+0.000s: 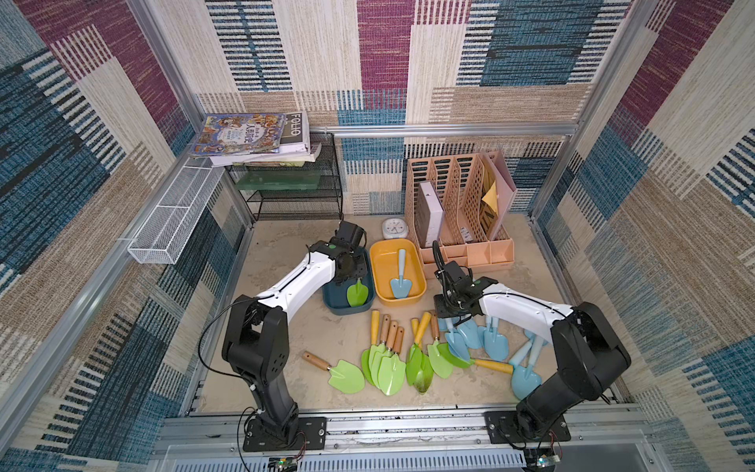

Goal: Sort the small shovels by color and place them into the storage box
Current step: Pick up the shovel from the center of the board, then place the shovel in the storage box.

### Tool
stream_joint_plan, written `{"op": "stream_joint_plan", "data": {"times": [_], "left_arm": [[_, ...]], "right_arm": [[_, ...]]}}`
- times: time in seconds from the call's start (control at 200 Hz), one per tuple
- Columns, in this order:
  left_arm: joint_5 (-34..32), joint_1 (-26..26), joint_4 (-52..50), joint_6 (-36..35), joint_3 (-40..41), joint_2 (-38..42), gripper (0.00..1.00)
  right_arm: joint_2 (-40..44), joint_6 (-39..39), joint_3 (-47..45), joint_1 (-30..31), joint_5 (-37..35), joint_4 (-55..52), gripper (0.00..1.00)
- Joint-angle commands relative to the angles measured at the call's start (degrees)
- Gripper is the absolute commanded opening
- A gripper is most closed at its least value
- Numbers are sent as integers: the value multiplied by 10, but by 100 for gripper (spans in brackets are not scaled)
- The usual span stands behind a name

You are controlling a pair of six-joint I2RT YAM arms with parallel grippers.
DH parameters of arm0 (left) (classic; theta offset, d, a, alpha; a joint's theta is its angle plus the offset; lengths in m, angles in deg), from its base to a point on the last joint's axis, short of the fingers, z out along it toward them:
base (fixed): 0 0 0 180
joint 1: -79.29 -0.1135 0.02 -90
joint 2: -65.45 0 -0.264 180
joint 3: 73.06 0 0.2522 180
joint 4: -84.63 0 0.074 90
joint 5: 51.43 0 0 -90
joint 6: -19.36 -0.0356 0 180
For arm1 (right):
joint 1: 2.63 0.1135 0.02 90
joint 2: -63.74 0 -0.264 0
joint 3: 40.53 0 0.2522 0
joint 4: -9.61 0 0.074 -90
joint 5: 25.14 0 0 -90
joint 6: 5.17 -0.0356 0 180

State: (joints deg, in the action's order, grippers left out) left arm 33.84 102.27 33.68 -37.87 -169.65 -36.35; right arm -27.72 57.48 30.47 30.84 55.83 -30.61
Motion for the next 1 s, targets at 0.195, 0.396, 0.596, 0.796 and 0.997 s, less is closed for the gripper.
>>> {"op": "stream_joint_plan", "data": {"times": [0.195, 0.396, 0.596, 0.796, 0.997], "left_arm": [[4, 0, -2, 5, -3, -8, 47], [-1, 0, -9, 1, 7, -2, 47], [-13, -1, -12, -4, 41, 25, 48], [-25, -1, -15, -6, 76, 55, 48], [-37, -1, -27, -10, 92, 74, 48]], "right_arm": [[17, 24, 93, -7, -14, -53, 4], [-49, 67, 239, -7, 1, -60, 4], [-184, 91, 421, -1, 36, -58, 4], [-322, 89, 591, 4, 59, -81, 4], [-408, 80, 676, 12, 82, -97, 4]]}}
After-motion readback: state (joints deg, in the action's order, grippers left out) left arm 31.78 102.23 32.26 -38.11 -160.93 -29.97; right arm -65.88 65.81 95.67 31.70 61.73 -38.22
